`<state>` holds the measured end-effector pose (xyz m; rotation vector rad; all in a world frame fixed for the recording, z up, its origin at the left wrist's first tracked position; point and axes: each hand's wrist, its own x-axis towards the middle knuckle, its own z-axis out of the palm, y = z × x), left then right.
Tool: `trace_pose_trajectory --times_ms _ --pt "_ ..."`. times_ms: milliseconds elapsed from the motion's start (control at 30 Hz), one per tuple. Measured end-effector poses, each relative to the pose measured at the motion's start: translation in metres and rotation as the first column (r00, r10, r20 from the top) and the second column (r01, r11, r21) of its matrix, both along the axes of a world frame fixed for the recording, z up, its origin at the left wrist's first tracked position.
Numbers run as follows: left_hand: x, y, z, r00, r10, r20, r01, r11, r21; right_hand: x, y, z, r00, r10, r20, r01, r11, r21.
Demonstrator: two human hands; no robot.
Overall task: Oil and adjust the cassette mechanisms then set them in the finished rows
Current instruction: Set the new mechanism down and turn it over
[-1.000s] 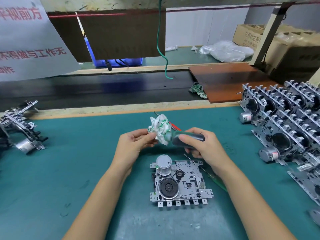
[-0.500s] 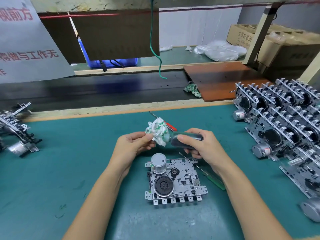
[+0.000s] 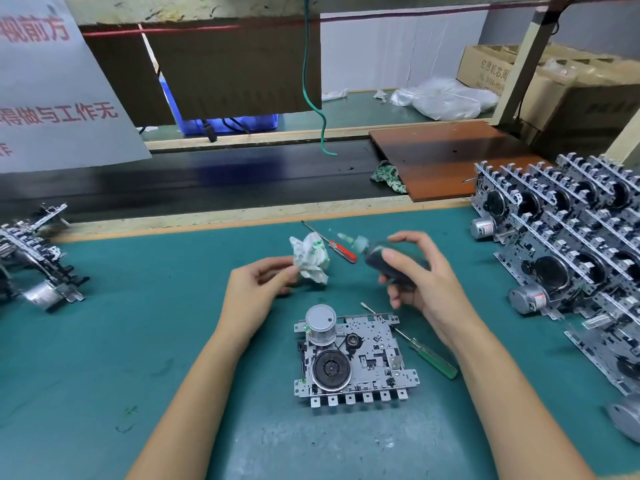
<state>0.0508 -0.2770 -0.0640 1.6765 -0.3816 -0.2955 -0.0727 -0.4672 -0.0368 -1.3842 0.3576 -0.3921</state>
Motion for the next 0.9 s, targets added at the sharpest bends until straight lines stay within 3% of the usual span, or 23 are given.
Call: trace_pose_trajectory --times_ms 67,167,233,300,367,467,567,700,900 --pt "-0.007 -0.003 0.000 0.960 -0.025 0.280 -0.032 0.980 0.198 0.000 -0.001 0.001 0.999 -0.018 0.047 0.014 0.998 0.068" --pt "-0.016 0.001 0.013 0.873 -0.118 0.473 0.016 0.976 0.215 0.000 -0.001 0.004 0.993 -0.082 0.085 0.073 0.992 0.107" --pt "-0.022 0.009 0.021 0.842 -0.339 0.419 0.240 0.932 0.271 0.001 -0.001 0.006 0.981 -0.164 0.102 0.142 0.970 0.195" --pt "-0.027 0.013 0.023 0.793 -0.524 0.310 0.391 0.829 0.399 0.002 -0.002 0.007 0.960 -0.257 0.110 0.199 0.904 0.378" --pt "-0.028 0.014 0.020 0.783 -0.553 0.286 0.370 0.783 0.500 0.003 -0.005 0.006 0.936 -0.339 0.097 0.246 0.826 0.508" --pt "-0.030 0.011 0.016 0.833 -0.474 0.285 0.336 0.844 0.419 0.004 -0.003 0.004 0.911 -0.404 0.083 0.296 0.780 0.551" --pt "-0.028 0.009 0.012 0.871 -0.438 0.221 0.356 0.875 0.329 0.006 0.005 0.002 0.939 -0.337 0.077 0.264 0.842 0.470" --pt "-0.028 0.007 0.011 0.878 -0.459 0.134 0.423 0.876 0.231 0.010 0.022 -0.007 0.966 -0.254 0.044 0.237 0.942 0.238" --pt "-0.028 0.005 0.011 0.882 -0.463 0.093 0.443 0.879 0.178 0.016 0.032 -0.019 0.970 -0.242 0.020 0.241 0.970 0.025"
